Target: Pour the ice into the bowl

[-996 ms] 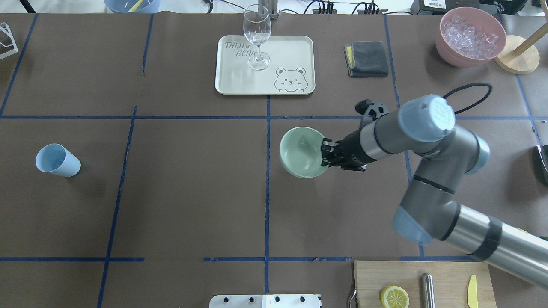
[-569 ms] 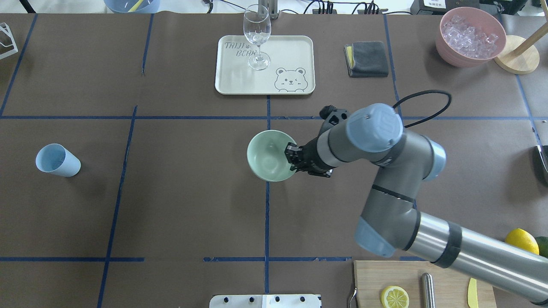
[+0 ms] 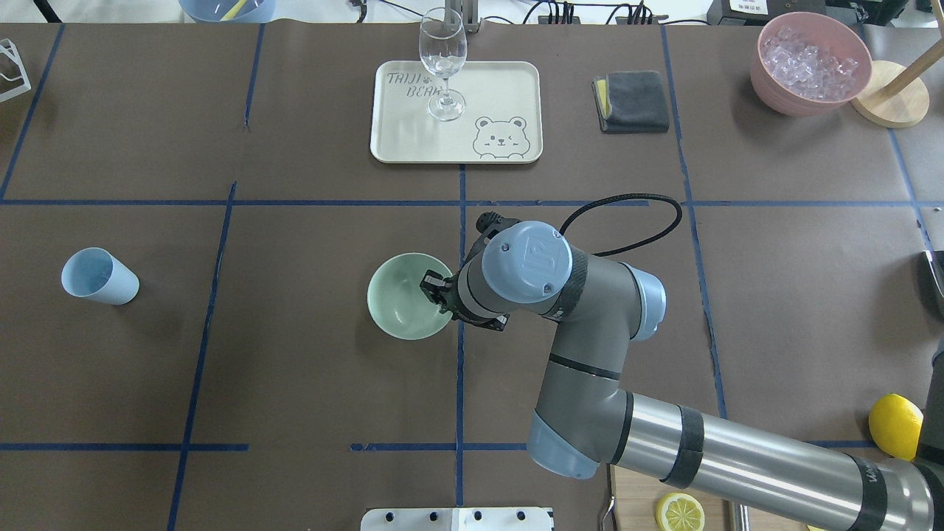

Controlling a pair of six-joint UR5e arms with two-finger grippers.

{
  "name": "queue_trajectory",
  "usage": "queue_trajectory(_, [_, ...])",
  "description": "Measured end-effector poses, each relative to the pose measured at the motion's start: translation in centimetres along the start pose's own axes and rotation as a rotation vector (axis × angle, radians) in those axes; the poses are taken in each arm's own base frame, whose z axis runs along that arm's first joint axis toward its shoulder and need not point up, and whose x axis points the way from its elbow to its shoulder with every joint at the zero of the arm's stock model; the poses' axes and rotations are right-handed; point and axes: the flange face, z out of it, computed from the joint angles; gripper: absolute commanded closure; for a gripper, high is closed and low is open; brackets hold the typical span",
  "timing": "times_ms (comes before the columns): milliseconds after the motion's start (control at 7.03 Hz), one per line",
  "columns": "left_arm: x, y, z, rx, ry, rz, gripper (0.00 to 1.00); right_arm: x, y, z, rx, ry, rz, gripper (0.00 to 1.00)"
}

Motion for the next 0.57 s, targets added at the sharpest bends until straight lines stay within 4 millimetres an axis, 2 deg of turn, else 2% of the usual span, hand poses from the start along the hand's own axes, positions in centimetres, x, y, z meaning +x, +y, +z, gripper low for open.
queue_trajectory(142, [0.9, -0.3, 0.0, 0.023, 0.064, 0.021, 0.0, -0.6, 0.0, -0.4, 0.026, -0.013, 0.001, 0.0])
queue_trajectory(284, [1.7, -0.6, 0.0, 0.048, 0.108, 0.054, 0.0, -1.2, -0.3, -1.9, 0.04, -0.041, 0.003, 0.0])
queue_trajectory(427, [2.2, -0.8, 0.1, 0.07, 0.128, 0.087, 0.0, -1.1, -1.2, -4.6, 0.053, -0.075, 0.007, 0.0])
queue_trajectory(569, [2.7, -1.0, 0.5, 0.076, 0.14, 0.108, 0.0, 0.0, -2.2, -8.3, 0.064, -0.106, 0.013, 0.0])
